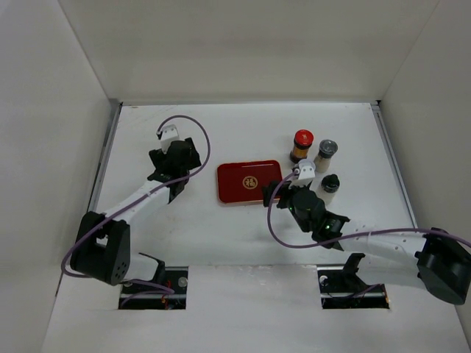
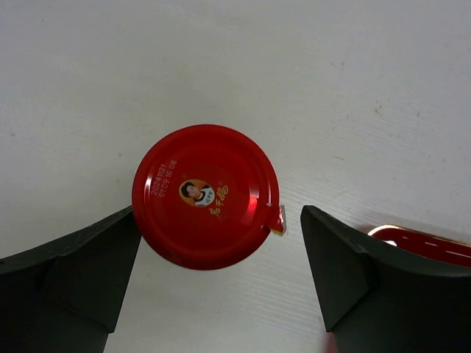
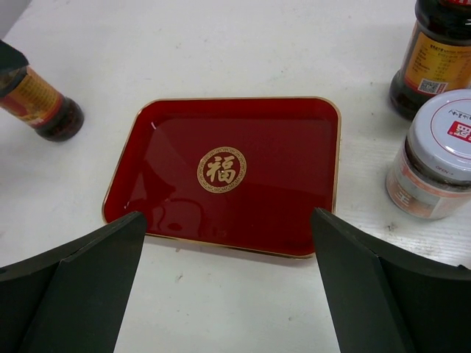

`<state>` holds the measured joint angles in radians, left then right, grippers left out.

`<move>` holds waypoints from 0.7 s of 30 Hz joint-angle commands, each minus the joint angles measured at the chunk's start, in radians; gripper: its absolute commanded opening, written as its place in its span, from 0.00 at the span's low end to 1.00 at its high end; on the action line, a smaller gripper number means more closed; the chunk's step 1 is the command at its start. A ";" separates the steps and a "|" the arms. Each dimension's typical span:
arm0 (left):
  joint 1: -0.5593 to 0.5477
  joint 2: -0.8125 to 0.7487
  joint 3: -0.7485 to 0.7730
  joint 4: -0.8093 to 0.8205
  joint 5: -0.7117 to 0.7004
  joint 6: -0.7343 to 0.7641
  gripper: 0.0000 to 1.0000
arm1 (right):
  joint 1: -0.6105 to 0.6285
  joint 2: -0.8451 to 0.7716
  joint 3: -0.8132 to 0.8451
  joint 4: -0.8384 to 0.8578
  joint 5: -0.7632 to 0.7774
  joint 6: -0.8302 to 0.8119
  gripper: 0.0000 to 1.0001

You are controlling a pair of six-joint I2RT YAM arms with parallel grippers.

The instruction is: Organize the condiment bottles

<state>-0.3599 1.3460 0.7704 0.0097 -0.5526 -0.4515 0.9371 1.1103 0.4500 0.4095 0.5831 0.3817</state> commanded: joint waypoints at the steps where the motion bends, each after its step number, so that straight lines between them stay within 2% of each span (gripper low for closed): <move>1: 0.013 0.036 0.052 0.065 -0.018 -0.006 0.85 | 0.002 -0.023 0.019 0.066 -0.017 0.002 1.00; 3: 0.013 0.064 0.067 0.076 -0.014 -0.004 0.79 | 0.001 -0.014 0.023 0.066 -0.022 0.002 1.00; 8: -0.004 0.036 0.061 0.076 -0.052 -0.001 0.51 | -0.004 -0.003 0.024 0.066 -0.022 0.002 1.00; 11: -0.038 -0.019 0.076 0.067 -0.066 0.014 0.42 | -0.011 -0.001 0.018 0.075 -0.020 0.006 1.00; 15: -0.121 -0.116 0.098 0.079 -0.060 0.036 0.41 | -0.019 0.006 0.016 0.080 -0.019 0.002 1.00; 21: -0.262 -0.085 0.148 0.143 -0.053 0.031 0.41 | -0.034 -0.018 -0.002 0.097 -0.014 0.011 1.00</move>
<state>-0.5720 1.2823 0.8391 -0.0185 -0.5903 -0.4255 0.9154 1.1133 0.4492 0.4355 0.5716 0.3847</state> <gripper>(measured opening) 0.658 0.998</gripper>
